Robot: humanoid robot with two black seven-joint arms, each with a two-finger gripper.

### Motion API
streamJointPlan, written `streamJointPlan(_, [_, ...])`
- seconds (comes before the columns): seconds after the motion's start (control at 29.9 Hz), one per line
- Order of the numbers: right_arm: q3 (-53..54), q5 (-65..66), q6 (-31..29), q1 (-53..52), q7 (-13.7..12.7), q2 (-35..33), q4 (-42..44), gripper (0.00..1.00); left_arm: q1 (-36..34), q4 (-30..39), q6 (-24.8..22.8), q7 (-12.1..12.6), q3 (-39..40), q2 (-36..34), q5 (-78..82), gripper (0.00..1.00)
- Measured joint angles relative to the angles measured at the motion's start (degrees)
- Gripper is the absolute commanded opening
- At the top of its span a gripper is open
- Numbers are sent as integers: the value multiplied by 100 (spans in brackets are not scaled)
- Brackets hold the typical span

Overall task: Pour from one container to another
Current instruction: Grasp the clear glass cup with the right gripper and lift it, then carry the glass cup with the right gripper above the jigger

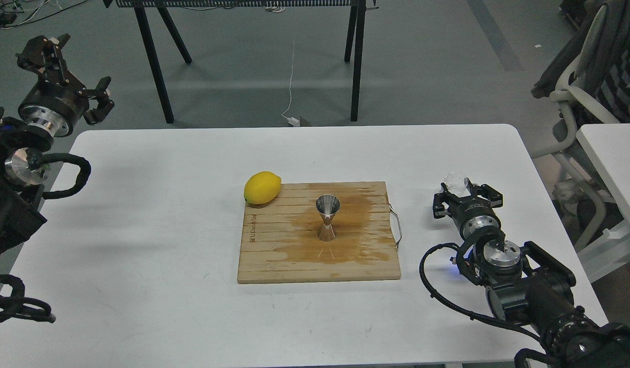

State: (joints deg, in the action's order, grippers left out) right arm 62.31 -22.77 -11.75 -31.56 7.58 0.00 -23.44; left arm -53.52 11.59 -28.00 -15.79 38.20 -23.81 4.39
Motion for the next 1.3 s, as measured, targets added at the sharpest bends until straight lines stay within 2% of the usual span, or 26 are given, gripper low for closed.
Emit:
streamJointPlan(0.2, [-6,0,19,31,-11,0,-353,31,0,0,0,0,3,7,0,100])
streamJointPlan(0.6, [-544,11,665,248,-12,-171,-2376,32,0,2,0,1,5,0,0,100])
streamJointPlan(0.94, [-1217,240,1219,224,-1,-736,-3804,32,0,2,0,-60,8,-9,0,100])
streamJointPlan(1.1, [-1438,661,1600,192,-83,-948,-4487,32,0,1,0,-64,3,-10,0,100])
streamJointPlan(1.3, [-1971,961,1951,-61,-311,-1253,-5115,32,8,-5,0,-65,-1,-9,0,100])
